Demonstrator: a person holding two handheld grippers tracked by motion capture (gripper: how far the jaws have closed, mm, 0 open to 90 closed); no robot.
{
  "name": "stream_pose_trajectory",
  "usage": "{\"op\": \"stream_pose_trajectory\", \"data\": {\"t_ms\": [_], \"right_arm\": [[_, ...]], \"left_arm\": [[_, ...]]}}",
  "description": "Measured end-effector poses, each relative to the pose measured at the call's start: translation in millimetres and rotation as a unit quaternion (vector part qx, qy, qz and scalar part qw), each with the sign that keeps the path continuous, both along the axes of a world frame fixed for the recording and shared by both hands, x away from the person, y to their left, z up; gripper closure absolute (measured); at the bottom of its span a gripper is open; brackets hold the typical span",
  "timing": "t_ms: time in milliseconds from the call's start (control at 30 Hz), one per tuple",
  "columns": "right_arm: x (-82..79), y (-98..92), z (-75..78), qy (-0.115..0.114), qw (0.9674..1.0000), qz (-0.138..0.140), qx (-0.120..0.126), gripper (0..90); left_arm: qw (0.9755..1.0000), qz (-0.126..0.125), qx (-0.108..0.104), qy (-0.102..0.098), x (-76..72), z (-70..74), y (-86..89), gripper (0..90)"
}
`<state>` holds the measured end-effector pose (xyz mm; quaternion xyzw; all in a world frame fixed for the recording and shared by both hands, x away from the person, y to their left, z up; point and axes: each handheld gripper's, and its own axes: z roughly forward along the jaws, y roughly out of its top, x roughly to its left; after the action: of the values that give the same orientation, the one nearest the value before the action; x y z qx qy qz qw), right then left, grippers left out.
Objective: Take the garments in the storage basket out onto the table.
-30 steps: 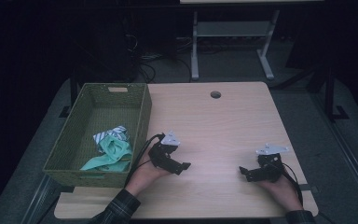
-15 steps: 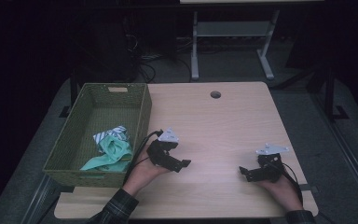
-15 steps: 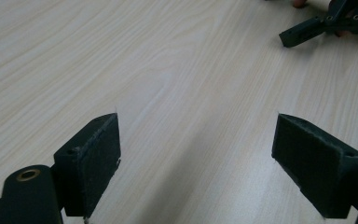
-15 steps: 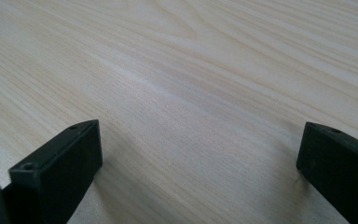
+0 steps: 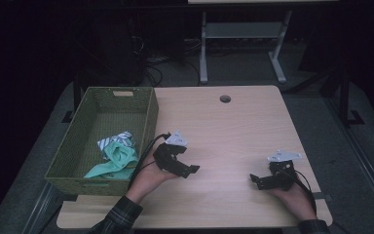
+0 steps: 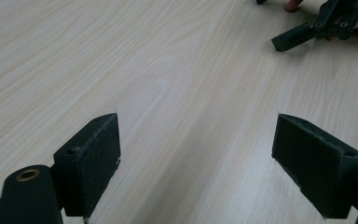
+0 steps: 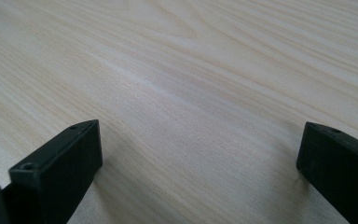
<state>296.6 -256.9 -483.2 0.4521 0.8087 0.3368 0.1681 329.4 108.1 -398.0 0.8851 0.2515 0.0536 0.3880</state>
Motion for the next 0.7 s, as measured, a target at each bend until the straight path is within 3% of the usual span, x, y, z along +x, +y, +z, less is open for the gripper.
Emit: {"op": "stream_pose_trajectory", "data": {"t_ms": [433,700], "right_arm": [[0.0,0.0,0.0,0.0,1.0,0.0,0.0,0.0],[0.0,0.1,0.0,0.0,1.0,0.0,0.0,0.0]], "left_arm": [[0.9996,0.0,-0.015,-0.025,1.9,20.8,6.5,14.4],[0.9994,0.002,-0.023,-0.024,4.6,30.8,13.7,14.4]]}}
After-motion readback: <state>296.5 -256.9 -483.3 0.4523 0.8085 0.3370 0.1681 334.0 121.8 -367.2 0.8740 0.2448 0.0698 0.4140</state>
